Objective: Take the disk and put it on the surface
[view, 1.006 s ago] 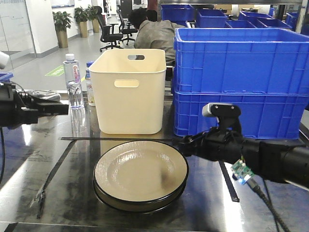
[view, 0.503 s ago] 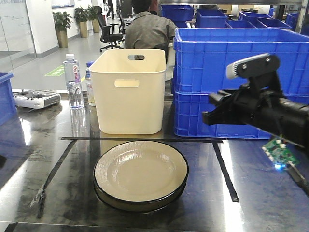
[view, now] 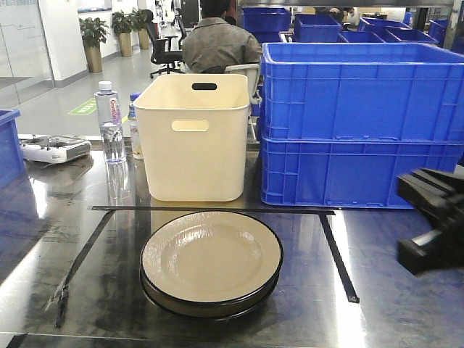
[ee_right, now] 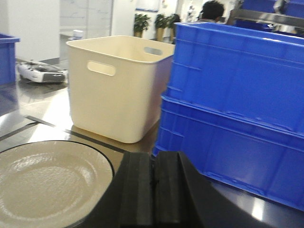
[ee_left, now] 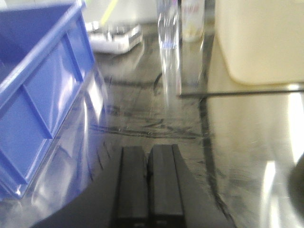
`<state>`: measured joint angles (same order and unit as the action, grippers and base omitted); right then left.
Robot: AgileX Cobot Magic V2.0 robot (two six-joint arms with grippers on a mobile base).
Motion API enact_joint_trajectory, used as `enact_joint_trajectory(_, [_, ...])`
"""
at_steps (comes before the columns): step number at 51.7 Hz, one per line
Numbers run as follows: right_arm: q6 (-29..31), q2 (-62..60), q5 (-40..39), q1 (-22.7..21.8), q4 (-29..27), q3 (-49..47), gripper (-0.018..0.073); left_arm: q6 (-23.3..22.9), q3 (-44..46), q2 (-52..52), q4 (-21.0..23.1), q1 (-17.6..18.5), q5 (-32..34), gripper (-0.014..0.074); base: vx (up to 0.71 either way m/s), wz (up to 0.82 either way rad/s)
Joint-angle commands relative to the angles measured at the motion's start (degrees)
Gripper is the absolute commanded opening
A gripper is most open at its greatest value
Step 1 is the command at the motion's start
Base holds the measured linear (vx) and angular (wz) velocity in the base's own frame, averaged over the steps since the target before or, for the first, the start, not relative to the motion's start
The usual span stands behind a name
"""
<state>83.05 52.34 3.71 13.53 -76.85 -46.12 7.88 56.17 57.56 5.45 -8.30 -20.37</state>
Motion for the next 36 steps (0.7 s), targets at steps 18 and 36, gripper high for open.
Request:
enact_joint_trajectory(18, [-0.62, -9.39, -3.29, -0.17, -4.55, 9.65, -0.0009, 5.89, -26.73, -35.80, 11.38, 0.49, 2.73, -0.0005, 0.00, 0.00])
enact_joint_trajectory(36, [-0.67, -9.39, -3.31, -0.17, -6.95, 9.65, -0.0009, 10.24, -27.87, -39.12, 24.51, 1.51, -2.05, -0.0005, 0.00, 0.00])
